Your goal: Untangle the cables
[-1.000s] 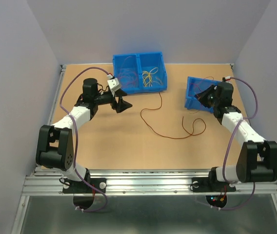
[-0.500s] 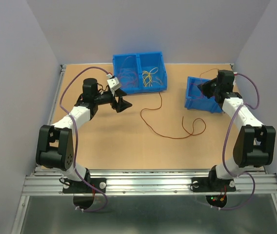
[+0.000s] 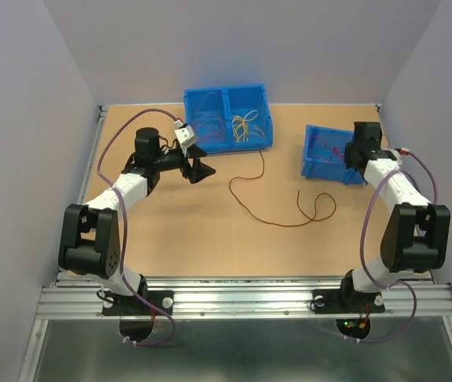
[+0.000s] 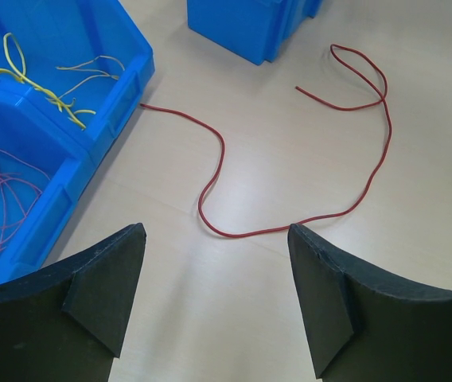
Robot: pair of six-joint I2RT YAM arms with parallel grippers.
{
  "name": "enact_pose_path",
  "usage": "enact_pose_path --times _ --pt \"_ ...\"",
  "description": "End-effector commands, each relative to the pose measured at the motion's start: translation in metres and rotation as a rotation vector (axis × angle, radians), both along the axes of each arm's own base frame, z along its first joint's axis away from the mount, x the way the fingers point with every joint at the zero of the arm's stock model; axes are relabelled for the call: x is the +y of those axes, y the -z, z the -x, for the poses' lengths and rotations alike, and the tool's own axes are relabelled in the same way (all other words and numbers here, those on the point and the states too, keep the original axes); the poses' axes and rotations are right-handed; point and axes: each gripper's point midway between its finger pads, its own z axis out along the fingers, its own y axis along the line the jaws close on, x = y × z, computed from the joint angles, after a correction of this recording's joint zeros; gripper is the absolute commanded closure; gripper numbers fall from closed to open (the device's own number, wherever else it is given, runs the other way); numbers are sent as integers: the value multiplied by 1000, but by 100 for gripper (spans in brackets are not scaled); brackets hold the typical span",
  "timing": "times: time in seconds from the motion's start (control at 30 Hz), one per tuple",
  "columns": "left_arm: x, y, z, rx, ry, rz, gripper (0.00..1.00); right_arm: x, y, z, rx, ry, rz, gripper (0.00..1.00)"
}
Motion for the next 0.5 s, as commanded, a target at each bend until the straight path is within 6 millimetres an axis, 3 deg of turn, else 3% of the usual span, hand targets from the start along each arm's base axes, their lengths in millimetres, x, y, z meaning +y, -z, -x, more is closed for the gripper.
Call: enact_pose_path --times 0.0,0.2,0.47 --pt "-2 -23 0 -66 13 23 17 -35 -18 -2 -32 231 32 99" --pt "-2 -24 1 -72 11 20 17 -53 -1 -14 23 309 103 99" --pt "-5 -22 2 -73 14 14 17 -60 17 -37 95 307 154 96"
